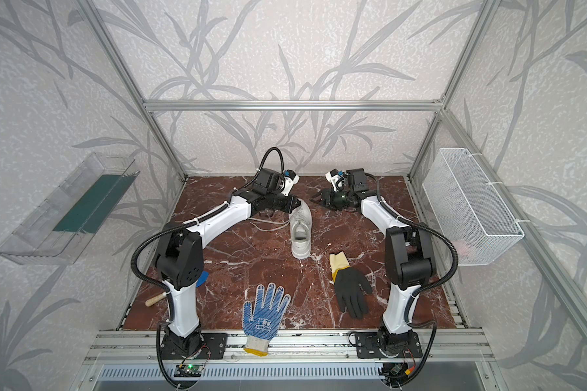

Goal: Tie the shoes

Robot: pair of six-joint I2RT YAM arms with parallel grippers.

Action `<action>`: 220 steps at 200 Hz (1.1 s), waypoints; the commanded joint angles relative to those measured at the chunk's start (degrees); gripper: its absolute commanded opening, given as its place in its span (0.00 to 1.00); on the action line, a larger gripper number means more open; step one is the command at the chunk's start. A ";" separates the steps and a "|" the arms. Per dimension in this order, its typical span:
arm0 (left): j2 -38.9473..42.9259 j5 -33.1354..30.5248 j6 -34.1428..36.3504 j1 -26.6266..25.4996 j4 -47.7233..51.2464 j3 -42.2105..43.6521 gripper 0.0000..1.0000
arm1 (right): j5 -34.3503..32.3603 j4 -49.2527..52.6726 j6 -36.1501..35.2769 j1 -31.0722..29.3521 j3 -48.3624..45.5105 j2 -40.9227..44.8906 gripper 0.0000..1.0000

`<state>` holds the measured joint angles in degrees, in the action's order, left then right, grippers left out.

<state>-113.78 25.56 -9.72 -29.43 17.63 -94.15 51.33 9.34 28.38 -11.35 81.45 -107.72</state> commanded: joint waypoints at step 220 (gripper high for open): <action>1.18 -0.95 0.36 -0.47 1.10 0.48 0.00 | 6.72 -8.10 6.26 -3.59 2.05 -7.42 0.00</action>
<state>-114.32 24.75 -10.04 -29.91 19.33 -94.56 57.91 1.58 35.24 -14.72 81.80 -114.52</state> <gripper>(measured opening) 0.047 0.048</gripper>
